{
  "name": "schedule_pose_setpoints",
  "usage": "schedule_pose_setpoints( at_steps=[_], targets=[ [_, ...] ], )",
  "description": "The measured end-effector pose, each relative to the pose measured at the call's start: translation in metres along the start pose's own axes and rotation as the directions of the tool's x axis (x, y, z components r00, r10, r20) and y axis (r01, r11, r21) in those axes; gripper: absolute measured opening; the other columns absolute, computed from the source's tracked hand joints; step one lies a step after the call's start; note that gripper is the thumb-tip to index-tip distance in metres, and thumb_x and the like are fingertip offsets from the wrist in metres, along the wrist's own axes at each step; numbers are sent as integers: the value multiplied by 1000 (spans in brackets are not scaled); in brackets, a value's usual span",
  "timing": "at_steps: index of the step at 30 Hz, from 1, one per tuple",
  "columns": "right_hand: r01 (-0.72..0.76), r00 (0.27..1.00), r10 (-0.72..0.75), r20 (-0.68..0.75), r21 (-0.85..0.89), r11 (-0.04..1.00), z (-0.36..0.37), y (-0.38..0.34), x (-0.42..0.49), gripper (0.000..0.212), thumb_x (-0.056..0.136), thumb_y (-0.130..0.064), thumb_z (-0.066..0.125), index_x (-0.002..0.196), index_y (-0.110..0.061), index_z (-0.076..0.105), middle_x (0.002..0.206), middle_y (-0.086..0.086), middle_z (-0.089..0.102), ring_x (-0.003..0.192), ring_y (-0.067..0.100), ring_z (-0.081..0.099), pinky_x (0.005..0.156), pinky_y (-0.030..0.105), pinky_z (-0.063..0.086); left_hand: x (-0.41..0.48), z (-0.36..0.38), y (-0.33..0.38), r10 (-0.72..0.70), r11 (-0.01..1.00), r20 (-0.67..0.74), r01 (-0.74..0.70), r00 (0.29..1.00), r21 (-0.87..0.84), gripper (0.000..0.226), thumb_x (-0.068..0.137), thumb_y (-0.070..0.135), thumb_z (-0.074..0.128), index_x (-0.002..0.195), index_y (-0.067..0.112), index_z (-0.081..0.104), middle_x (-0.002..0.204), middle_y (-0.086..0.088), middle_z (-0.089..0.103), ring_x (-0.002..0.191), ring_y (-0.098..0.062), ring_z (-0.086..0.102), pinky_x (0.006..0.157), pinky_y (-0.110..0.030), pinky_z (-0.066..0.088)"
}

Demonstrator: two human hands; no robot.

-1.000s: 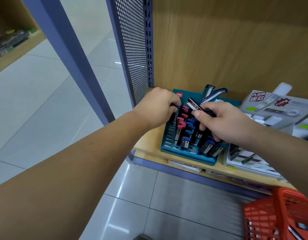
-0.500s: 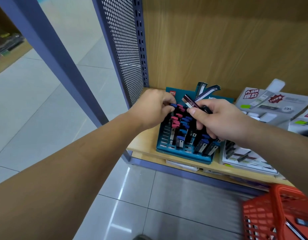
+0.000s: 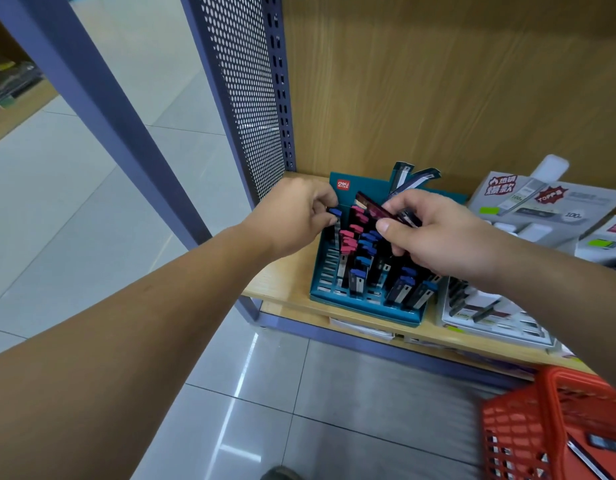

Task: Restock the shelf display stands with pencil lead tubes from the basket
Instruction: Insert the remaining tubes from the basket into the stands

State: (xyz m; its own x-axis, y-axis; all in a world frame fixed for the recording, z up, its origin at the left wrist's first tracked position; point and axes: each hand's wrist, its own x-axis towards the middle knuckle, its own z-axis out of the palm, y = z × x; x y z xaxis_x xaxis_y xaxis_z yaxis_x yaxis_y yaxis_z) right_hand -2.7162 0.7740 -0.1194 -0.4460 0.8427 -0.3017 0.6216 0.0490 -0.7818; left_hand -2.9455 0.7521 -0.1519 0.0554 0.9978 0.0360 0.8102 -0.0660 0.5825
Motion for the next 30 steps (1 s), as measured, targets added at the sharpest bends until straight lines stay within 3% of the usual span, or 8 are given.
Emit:
schedule_pose_setpoints(
  at_steps=[3, 5, 9, 14, 19, 23, 27, 30],
  targets=[
    [2, 998, -5, 60, 53, 999, -2, -1, -9, 3, 105, -31, 58, 102, -32, 61, 78, 2, 72, 59, 13, 54, 65, 33, 42, -9, -4, 5, -19, 1000, -105, 17, 994, -22, 12, 94, 9, 67, 102, 17, 71, 82, 6, 68, 72, -10, 65, 72, -31, 58],
    [35, 996, -38, 77, 34, 999, -4, -3, -16, 10, 106, -26, 56, 99, -23, 63, 68, 2, 71, 57, 11, 57, 63, 27, 41, -14, -7, 16, -59, 981, -180, 24, 982, -191, 18, 95, 4, 60, 98, 17, 72, 80, 2, 70, 67, -13, 64, 65, -30, 58],
    [25, 998, -35, 55, 175, 984, -3, -7, -25, 8, 105, -16, 58, 102, -15, 66, 78, 0, 76, 62, 17, 66, 46, 20, 38, -24, -17, 49, -169, 710, 45, 153, 985, -688, 16, 100, 2, 59, 102, 5, 75, 93, -21, 74, 73, -21, 69, 65, -33, 58],
    [18, 999, -27, 30, 278, 960, -2, -12, -36, 10, 107, -24, 56, 110, -28, 65, 95, 3, 78, 82, 27, 76, 41, 26, 34, -36, -21, 57, -124, 621, 66, 129, 990, -773, 15, 97, 2, 67, 111, 1, 72, 94, -22, 75, 82, -21, 72, 77, -30, 60],
    [-29, 999, 18, 30, 403, 915, -4, -17, -49, 23, 110, -36, 44, 123, -29, 62, 92, 9, 78, 67, 28, 73, 35, 22, 28, -41, -37, 55, -247, 505, 65, 186, 967, -843, 16, 100, 3, 61, 113, -6, 64, 87, -19, 70, 76, -22, 68, 73, -31, 59],
    [-20, 999, -8, 44, 604, 797, -13, -20, -61, 24, 108, -17, 49, 125, -18, 66, 88, 19, 76, 52, 28, 57, 37, 25, 19, -49, -39, 53, -358, 468, 40, 217, 933, -857, 18, 98, -1, 64, 116, 1, 62, 80, -12, 68, 70, -22, 67, 68, -31, 59],
    [26, 995, -79, 64, 591, 807, -15, -26, -71, 46, 93, 17, 51, 120, -15, 71, 94, 16, 77, 60, 30, 55, 38, 25, 20, -53, -37, 53, -392, 440, 57, 241, 918, -865, 22, 100, 1, 60, 121, 7, 66, 78, -12, 66, 68, -19, 63, 66, -30, 58],
    [90, 992, -121, 23, 532, 842, -12, -28, -74, 44, 90, 14, 64, 117, -19, 74, 105, 7, 77, 57, 21, 55, 40, 21, 25, -52, -36, 54, -416, 440, 59, 258, 908, -860, 19, 102, 3, 58, 117, 5, 69, 78, -12, 66, 68, -19, 63, 65, -28, 59]
  ],
)
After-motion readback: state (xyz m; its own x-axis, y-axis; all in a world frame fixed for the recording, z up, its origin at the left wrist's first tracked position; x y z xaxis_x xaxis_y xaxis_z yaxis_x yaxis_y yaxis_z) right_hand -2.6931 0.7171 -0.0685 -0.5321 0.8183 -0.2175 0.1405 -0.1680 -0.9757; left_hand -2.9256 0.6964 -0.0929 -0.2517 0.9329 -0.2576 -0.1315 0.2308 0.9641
